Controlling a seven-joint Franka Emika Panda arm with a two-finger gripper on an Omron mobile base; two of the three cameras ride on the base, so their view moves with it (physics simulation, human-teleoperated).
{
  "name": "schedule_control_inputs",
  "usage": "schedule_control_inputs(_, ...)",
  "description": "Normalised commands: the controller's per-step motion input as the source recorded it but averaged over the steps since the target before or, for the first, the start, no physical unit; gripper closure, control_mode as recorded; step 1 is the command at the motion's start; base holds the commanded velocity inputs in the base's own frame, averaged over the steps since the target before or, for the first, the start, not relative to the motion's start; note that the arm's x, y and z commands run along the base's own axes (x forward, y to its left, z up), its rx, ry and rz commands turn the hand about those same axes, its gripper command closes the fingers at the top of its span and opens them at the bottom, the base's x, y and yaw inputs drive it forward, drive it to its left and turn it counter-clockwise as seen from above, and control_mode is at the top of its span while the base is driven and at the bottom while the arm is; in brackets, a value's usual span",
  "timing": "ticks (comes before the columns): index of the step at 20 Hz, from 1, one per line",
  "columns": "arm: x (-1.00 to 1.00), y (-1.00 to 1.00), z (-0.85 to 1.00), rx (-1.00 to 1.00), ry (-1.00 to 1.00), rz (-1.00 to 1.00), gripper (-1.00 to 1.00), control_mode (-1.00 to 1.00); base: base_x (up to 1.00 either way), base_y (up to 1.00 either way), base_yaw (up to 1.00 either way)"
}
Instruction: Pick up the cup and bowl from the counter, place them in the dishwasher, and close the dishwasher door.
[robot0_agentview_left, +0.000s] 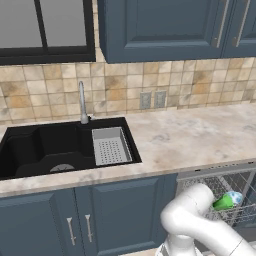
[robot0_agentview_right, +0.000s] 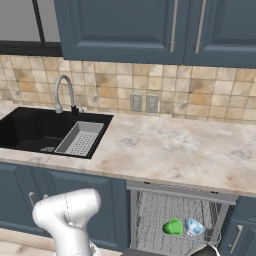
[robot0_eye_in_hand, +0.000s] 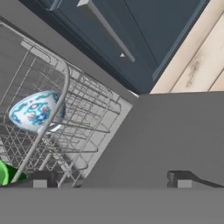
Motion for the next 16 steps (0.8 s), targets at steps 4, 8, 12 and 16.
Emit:
schedule_control_inputs(4,-0.3,0.0,-0.14,0.0,-0.02,0.0,-1.0,-1.0,0.0,0.0,0.0)
schedule_control_inputs(8,-0.35,0.0,-0.14,0.0,-0.03,0.0,-1.0,-1.0,0.0,0.0,0.0)
schedule_control_inputs(12,-0.36,0.0,-0.09,0.0,-0.04,0.0,-1.0,-1.0,0.0,0.0,0.0)
schedule_control_inputs(16,-0.34,0.03,-0.18,0.0,-0.04,0.01,-1.0,-1.0,0.0,0.0,0.0)
